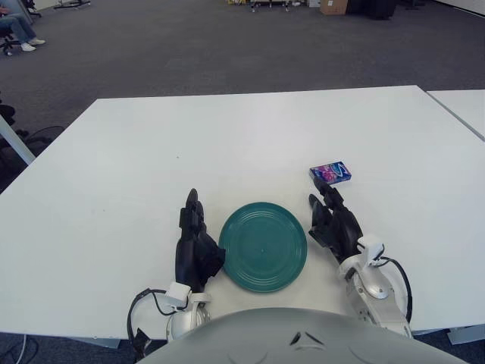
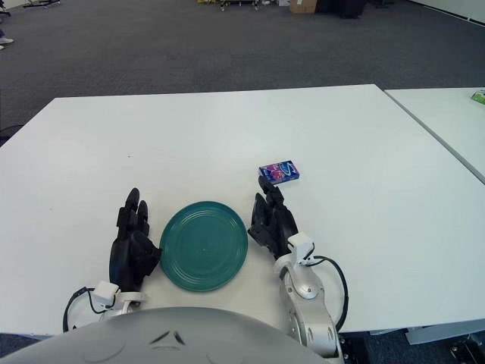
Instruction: Put the gum into the plate.
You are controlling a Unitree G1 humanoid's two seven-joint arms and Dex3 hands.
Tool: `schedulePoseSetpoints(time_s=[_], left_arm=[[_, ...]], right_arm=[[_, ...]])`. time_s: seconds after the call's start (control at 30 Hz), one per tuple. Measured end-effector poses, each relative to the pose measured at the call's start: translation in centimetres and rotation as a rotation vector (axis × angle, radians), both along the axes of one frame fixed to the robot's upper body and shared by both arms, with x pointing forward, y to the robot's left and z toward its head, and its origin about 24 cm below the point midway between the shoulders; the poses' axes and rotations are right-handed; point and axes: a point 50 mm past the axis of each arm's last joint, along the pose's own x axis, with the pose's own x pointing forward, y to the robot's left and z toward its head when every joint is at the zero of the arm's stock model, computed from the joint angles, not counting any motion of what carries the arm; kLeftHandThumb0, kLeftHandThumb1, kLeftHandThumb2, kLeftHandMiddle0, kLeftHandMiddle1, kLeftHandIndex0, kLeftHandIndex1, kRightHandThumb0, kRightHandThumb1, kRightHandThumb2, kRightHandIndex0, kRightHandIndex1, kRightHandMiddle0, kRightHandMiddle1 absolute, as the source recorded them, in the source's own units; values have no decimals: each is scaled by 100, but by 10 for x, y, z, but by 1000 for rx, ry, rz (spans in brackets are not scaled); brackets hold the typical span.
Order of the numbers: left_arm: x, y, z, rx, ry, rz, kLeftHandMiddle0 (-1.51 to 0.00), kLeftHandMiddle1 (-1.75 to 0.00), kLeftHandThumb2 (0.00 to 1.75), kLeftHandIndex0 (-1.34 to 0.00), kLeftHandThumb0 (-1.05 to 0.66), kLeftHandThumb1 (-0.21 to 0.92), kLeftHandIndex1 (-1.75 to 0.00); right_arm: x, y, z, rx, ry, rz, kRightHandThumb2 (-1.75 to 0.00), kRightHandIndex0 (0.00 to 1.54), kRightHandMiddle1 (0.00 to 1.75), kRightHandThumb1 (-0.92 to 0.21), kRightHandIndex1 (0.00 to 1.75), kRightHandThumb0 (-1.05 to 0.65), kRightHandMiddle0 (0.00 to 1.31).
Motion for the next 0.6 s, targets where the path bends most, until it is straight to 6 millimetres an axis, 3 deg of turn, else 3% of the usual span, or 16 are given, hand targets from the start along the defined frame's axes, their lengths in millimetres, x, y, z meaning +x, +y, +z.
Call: schedulePoseSetpoints(time_s=[0.17, 0.27, 0.6], left_arm=[[1, -1, 0, 2, -12, 2, -15, -1, 106, 0, -105, 92, -42], [2, -1, 0, 1, -14, 3, -15, -1, 105, 0, -105, 92, -45], [6, -1, 2, -28, -38, 8, -18, -1, 102, 0, -105, 92, -59]], right_arm=[[3, -1, 11, 7, -45, 51, -88, 24, 58, -92, 2, -60, 0], [10, -6, 22, -73, -103, 109, -82, 25, 61, -92, 2, -61, 0], [38, -40, 60, -770, -450, 143, -69, 33, 65, -92, 4, -71, 0]])
